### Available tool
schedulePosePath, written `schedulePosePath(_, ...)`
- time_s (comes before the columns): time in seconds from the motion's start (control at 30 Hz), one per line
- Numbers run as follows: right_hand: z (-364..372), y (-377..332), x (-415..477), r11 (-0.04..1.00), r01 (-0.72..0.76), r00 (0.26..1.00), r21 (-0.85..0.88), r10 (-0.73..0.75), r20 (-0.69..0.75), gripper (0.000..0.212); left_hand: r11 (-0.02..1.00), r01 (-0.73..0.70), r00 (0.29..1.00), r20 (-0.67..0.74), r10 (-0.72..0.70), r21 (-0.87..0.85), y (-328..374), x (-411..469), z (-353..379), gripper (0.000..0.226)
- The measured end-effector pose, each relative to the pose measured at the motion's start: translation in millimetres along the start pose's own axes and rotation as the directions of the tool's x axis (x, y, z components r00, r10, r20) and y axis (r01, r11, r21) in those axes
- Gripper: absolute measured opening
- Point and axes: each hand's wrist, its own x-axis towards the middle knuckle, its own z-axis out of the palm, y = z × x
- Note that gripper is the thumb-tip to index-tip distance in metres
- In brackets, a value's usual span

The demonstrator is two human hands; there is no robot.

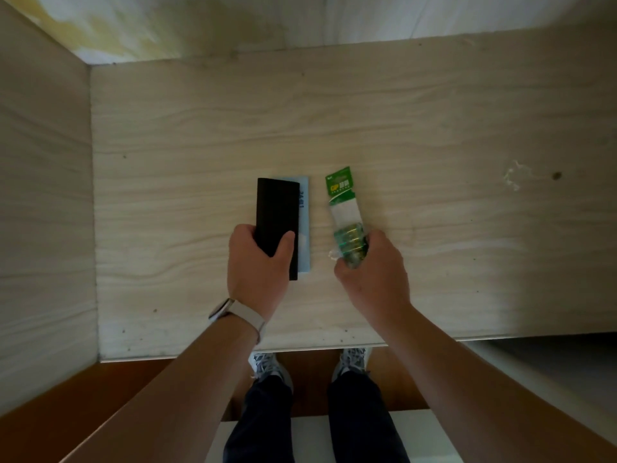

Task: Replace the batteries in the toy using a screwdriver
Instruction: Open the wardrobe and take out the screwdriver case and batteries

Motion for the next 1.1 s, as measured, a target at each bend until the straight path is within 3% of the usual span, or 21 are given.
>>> schedulePosePath(0.23, -5, -4, 0, 0.977, -0.028, 0.994, 0.212, 0.003, 0.114, 0.010, 0.999, 0.043, 0.999, -0.023, -0.043, 0.013, 9, 5, 14, 0.047)
schedulePosePath(0.33, -5, -7, 3, 0.930, -0.115, 0.985, 0.349, 0.061, 0.161, 0.008, 0.999, 0.042, 0.999, -0.012, -0.042, -0.015, 10, 6, 19, 0.046)
schedulePosePath(0.5, -1, -19, 9, 0.874, -0.132, 0.978, 0.468, 0.037, 0.207, 0.010, 0.996, 0.053, 0.999, 0.004, -0.053, -0.073, 11, 5, 20, 0.040)
schedulePosePath(0.7, -1, -24, 13, 0.835, -0.154, 0.978, 0.529, 0.051, 0.203, 0.002, 0.965, 0.184, 0.981, 0.093, -0.169, -0.189, 14, 6, 17, 0.013)
schedulePosePath(0.83, -3, -21, 13, 0.812, -0.179, 0.977, 0.556, 0.080, 0.198, 0.003, 0.904, 0.316, 0.943, 0.206, -0.263, -0.289, 16, 9, 15, 0.021)
schedulePosePath(1.1, 0, -20, 1, 0.789, -0.209, 0.968, 0.578, 0.083, 0.238, 0.006, 0.853, 0.367, 0.919, 0.289, -0.270, -0.370, 13, 8, 11, 0.030)
